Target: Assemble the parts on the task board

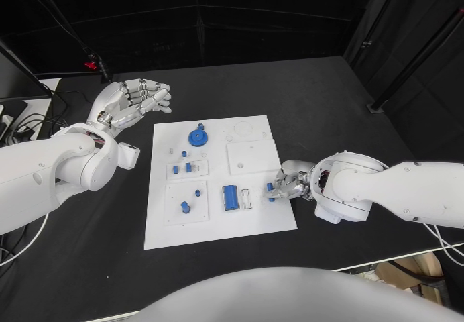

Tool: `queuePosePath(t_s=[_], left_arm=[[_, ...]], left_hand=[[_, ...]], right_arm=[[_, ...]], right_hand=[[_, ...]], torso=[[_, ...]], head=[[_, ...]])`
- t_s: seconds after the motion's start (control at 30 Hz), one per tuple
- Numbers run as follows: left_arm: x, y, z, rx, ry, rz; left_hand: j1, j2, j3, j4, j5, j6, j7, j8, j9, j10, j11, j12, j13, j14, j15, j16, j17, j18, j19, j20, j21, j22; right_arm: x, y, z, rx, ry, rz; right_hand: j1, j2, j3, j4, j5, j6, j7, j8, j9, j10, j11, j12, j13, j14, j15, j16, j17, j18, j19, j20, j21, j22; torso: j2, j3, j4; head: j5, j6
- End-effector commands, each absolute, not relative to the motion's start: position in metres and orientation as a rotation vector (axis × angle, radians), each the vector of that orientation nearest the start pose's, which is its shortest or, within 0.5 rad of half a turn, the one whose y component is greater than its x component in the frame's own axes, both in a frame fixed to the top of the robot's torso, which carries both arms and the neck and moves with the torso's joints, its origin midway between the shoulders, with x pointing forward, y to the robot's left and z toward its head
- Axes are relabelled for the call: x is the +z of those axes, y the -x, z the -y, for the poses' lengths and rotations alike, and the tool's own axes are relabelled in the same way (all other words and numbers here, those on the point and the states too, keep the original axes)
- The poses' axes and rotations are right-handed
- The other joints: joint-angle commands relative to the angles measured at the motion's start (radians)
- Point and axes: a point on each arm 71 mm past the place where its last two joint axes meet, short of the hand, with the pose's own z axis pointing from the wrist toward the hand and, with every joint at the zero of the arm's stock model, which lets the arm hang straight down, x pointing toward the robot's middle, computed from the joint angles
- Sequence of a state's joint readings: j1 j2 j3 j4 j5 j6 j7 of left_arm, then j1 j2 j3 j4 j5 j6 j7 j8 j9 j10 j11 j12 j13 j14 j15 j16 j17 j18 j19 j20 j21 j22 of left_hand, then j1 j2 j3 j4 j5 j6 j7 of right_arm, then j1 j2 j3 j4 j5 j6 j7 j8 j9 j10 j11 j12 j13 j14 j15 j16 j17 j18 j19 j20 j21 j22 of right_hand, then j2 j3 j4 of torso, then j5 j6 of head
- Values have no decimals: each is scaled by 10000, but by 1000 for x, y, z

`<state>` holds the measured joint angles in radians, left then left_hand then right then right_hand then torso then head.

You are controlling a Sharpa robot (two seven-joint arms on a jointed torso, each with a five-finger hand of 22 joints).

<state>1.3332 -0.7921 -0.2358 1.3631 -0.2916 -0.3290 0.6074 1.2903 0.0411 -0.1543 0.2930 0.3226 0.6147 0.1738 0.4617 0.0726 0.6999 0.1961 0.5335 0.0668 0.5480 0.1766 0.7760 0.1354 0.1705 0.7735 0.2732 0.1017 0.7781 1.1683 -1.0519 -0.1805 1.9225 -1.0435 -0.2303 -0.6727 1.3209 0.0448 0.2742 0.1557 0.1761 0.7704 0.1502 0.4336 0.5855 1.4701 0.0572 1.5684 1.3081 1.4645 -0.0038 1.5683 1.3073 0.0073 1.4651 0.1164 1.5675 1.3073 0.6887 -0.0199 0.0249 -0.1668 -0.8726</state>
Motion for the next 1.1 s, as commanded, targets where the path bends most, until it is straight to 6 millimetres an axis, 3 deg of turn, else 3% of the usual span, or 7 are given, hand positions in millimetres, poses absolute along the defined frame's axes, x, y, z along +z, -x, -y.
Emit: queuePosePath(t_s=[0.03, 0.43, 0.83, 1.0, 1.1], left_arm=[[-169, -512, -227, -14354, 5700, -13727], [-169, -513, -227, -14348, 5709, -13742], [-170, -513, -227, -14343, 5716, -13755], [-170, -513, -227, -14351, 5716, -13763], [-170, -513, -227, -14346, 5718, -13764]], left_hand=[[-4, 95, -73, -10, 47, -60, 667, 46, -1, -60, -1, 34, -10, -74, -19, 47, -7, 65, -19, 38, 15, -16], [-4, 95, -73, -10, 47, -60, 667, 46, -1, -60, -1, 34, -10, -74, -19, 47, -7, 65, -19, 38, 15, -16], [-4, 95, -73, -10, 47, -60, 667, 46, -1, -60, -1, 34, -10, -74, -19, 47, -7, 65, -19, 38, 15, -16], [-4, 95, -73, -10, 47, -60, 667, 46, -1, -60, -1, 34, -10, -74, -19, 47, -7, 65, -19, 38, 15, -16], [-4, 95, -73, -10, 47, -60, 667, 46, -1, -60, -1, 34, -10, -74, -19, 47, -7, 65, -19, 38, 15, -16]], right_arm=[[-247, -368, 220, 4079, -4489, -22847], [-246, -366, 219, 4621, -4877, -22822], [-244, -366, 217, 5207, -5105, -22717], [-244, -366, 215, 5519, -5211, -22708], [-244, -364, 214, 5705, -5299, -22791]], right_hand=[[-52, -137, 88, -4, 41, -334, -273, 54, -4206, 1007, 4, 24, 2627, 1063, 61, 25, 2635, -73, 1057, -37, 33, 2635], [-437, -403, 187, 41, 260, -369, -222, 97, -4238, 1007, 51, 24, 2627, 1063, 96, 25, 2635, -73, 1057, -8, 33, 2635], [-709, -524, 117, 130, 438, -319, -201, 182, -4233, 1007, 71, 24, 2627, 1063, 116, 25, 2635, -73, 1057, 12, 33, 2635], [-847, -567, 26, 174, 782, -294, -194, 247, -4231, 1007, 78, 24, 2627, 1063, 126, 25, 2635, -73, 1057, 25, 33, 2635], [-955, -578, -122, 228, 1238, -308, -181, 286, -4238, 1007, 89, 24, 2627, 1063, 133, 25, 2635, -73, 1057, 32, 33, 2635]], torso=[[0, -4, 6], [-1, -3, 2], [-6, -3, 2], [-3, -1, 7], [-3, -3, 3]], head=[[12, 0], [21, 0], [43, 0], [52, 0], [59, 0]])
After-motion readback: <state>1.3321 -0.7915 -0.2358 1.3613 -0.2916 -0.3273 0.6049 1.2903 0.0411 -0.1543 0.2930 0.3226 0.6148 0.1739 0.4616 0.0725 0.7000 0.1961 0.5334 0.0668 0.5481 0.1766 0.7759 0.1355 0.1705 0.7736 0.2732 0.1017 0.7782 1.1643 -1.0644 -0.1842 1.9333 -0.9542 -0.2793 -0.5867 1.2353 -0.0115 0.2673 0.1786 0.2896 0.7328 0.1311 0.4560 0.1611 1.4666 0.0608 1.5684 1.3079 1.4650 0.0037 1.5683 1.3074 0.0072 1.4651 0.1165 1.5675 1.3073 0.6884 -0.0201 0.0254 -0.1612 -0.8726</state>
